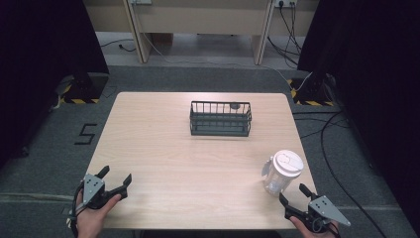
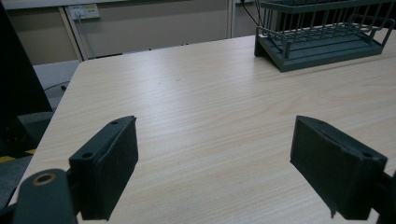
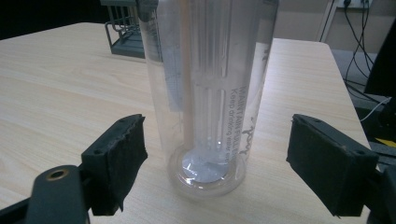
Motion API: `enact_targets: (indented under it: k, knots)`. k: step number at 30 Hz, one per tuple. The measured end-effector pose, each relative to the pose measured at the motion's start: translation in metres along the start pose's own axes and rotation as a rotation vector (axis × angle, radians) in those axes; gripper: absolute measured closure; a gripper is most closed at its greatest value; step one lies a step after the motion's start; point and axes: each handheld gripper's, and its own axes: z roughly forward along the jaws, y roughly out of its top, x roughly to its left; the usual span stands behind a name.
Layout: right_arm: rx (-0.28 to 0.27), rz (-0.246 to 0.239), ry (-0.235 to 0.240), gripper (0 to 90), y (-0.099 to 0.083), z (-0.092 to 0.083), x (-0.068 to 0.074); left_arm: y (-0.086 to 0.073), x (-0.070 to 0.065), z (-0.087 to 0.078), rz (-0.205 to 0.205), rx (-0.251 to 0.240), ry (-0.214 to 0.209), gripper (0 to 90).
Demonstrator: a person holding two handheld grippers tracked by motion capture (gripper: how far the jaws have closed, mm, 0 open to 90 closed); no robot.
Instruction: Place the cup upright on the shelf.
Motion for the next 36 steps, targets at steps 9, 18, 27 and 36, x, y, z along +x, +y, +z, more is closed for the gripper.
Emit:
enact_targets:
  k: [9,18,27,36]
  knots:
    - [-0.003,0.006,0.004,18.3,0.0,0.001,0.0,0.002,-0.008,0.0,-0.014,0.002,-0.016,14.9]
    - [-0.011,0.013,0.013,16.8,0.002,0.004,0.001,0.002,-0.009,0.001,-0.009,0.002,-0.016,15.0]
    - [-0.01,0.003,0.01,15.9,0.007,0.011,0.001,0.002,-0.009,0.0,-0.008,0.002,-0.012,14.9]
    - [0.002,-0.003,0.015,15.3,0.011,0.021,0.001,0.002,-0.01,0.001,-0.01,0.002,-0.018,14.9]
